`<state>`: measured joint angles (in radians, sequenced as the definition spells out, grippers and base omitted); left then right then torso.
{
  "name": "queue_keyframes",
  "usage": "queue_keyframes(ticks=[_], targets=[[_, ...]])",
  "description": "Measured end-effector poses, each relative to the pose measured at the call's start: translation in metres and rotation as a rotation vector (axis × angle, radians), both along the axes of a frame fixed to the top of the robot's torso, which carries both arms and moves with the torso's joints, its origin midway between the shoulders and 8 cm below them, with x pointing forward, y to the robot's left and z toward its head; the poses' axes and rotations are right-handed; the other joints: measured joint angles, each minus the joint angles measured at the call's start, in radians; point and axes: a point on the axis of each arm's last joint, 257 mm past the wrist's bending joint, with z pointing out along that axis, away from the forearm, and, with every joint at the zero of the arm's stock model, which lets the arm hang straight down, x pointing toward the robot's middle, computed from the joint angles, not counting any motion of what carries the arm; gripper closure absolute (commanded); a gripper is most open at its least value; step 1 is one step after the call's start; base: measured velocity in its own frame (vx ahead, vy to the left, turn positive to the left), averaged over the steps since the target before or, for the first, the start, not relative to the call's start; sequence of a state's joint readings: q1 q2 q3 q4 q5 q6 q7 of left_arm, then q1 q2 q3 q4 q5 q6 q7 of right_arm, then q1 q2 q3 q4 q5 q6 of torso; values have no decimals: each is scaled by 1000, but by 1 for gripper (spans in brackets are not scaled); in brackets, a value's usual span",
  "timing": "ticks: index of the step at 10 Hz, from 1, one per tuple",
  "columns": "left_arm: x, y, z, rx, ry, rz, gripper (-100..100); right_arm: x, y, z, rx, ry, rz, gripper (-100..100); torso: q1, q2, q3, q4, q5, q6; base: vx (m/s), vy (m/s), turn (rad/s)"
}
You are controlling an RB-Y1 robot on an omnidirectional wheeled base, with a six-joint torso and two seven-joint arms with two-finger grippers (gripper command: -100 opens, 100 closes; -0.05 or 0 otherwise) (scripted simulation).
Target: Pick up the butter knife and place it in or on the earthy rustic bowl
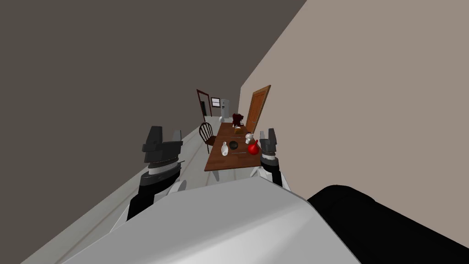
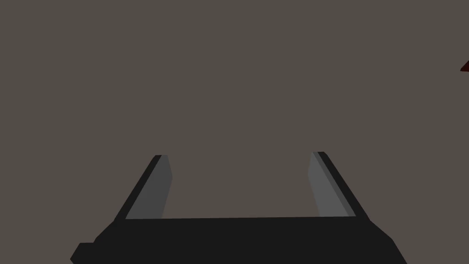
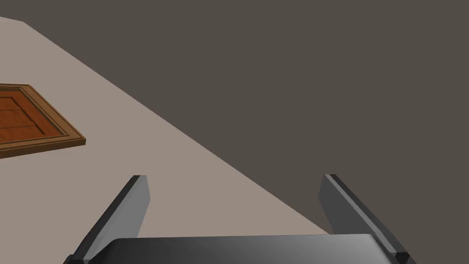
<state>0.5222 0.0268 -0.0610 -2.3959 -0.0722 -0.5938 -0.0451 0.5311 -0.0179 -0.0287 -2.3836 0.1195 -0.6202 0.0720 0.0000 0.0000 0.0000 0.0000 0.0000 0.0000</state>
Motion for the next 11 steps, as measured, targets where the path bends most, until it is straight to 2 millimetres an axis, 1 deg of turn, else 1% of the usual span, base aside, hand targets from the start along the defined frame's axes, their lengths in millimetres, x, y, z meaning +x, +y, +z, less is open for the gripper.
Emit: queue_keyframes(ticks=[1,3,6,7,8,9,11], targets=[[0,0,0,0,0,0,0,4,3,-7,-23,19,8,-100,-2,2,1,0,0,0,-102,-36,122],[0,0,0,0,0,0,0,11,11,-28,-74,69,27,-100,-2,8,4,2,-1,0,-117,-20,117],[0,0,0,0,0,0,0,20,27,-73,-167,173,61,-100,-3,9,5,2,-1,0,-112,-25,134],[0,0,0,0,0,0,0,21,27,-81,-182,192,67,-100,-2,7,4,2,-1,0,-103,-4,156],[0,0,0,0,0,0,0,22,29,-96,-207,223,77,-100,-1,7,4,2,0,0,-141,10,243],[0,0,0,0,0,0,0,23,30,-111,-244,258,91,-100,-1,9,5,2,0,0,-93,-11,71],[0,0,0,0,0,0,0,24,31,-136,-287,314,110,-100,-2,6,3,1,-1,0,-67,-17,126]])
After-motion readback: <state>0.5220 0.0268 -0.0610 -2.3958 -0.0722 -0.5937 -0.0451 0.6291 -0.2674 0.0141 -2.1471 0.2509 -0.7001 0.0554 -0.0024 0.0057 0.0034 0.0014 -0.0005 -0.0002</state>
